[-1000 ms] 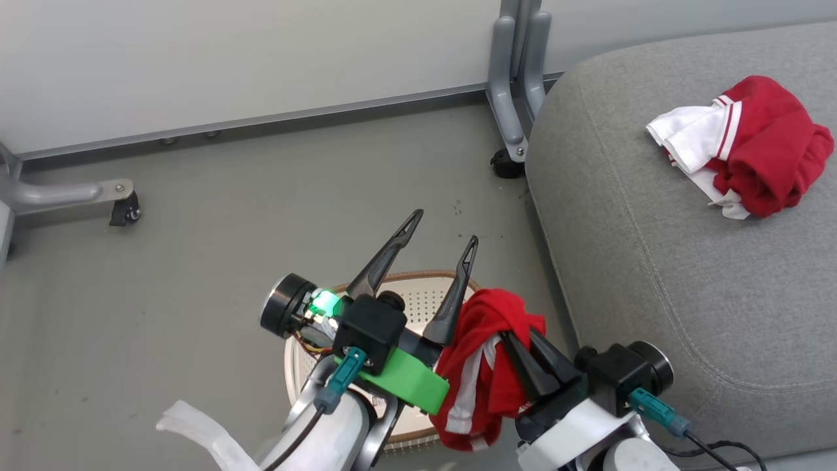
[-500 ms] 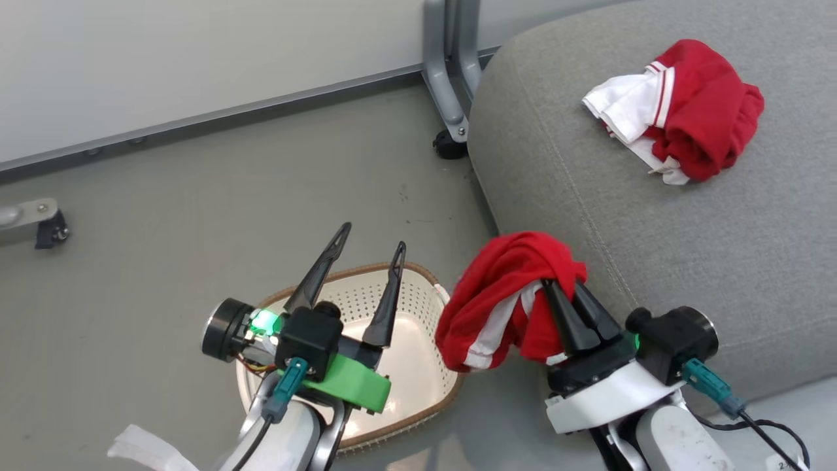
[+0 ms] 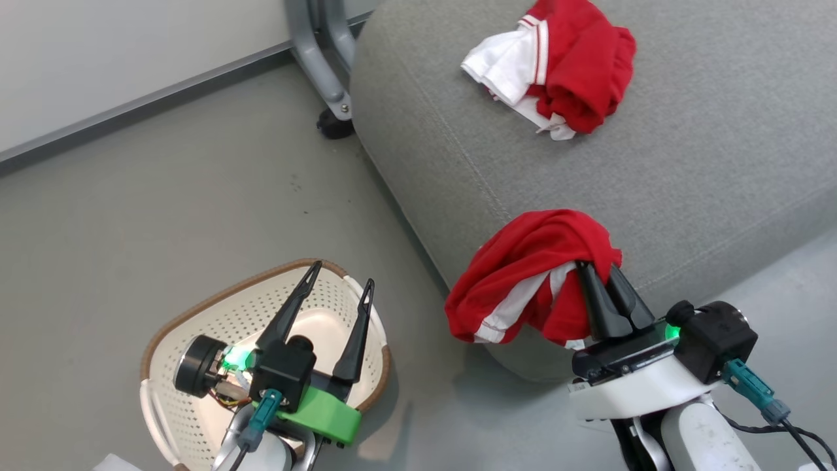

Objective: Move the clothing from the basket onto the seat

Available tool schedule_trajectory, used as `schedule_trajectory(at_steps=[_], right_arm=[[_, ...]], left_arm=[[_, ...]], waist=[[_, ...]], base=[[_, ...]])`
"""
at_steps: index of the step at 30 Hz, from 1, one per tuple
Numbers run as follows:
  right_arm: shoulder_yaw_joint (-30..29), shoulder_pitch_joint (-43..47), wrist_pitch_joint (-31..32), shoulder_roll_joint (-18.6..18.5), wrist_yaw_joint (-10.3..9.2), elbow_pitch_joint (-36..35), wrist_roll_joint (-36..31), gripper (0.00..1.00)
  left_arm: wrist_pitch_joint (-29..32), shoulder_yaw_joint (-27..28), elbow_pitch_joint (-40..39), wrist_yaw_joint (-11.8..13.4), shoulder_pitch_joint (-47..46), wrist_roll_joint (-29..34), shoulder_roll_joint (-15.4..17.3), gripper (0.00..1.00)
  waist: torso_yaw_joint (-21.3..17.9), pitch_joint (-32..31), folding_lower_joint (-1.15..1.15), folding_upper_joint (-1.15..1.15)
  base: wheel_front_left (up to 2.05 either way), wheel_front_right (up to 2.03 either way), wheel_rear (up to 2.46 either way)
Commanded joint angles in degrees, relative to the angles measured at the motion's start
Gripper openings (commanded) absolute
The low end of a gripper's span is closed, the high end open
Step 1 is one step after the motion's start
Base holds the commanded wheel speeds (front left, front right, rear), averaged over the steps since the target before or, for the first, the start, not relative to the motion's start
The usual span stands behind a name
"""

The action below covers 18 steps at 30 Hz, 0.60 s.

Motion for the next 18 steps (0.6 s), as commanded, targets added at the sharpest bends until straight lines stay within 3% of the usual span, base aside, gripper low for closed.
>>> schedule_trajectory(at_steps=[1, 10, 18], right_arm=[[-0.6, 0.5, -0.2, 0.2, -0.06, -0.7, 0.0, 0.00], [-6.9, 1.3, -0.2, 0.4, -0.05, -4.3, 2.9, 0.00], [-12.9, -11.5, -0.2, 0.4, -0.05, -6.1, 5.3, 0.00]], left_arm=[[-0.1, 0.5, -0.1, -0.1, 0.7, -0.1, 1.1, 1.00], [0.2, -2.0, 0.2, -3.3, -2.9, 0.9, 2.1, 1.00], [4.1, -4.0, -4.3, -6.8, -7.4, 1.1, 2.7, 1.00]], waist=[[-5.5, 3.7, 0.00, 0.00], [-6.4, 9.1, 0.00, 0.00], [-5.9, 17.2, 0.00, 0.00]], base=[[0.00, 0.00, 0.00], [0.00, 0.00, 0.00], [0.00, 0.00, 0.00]])
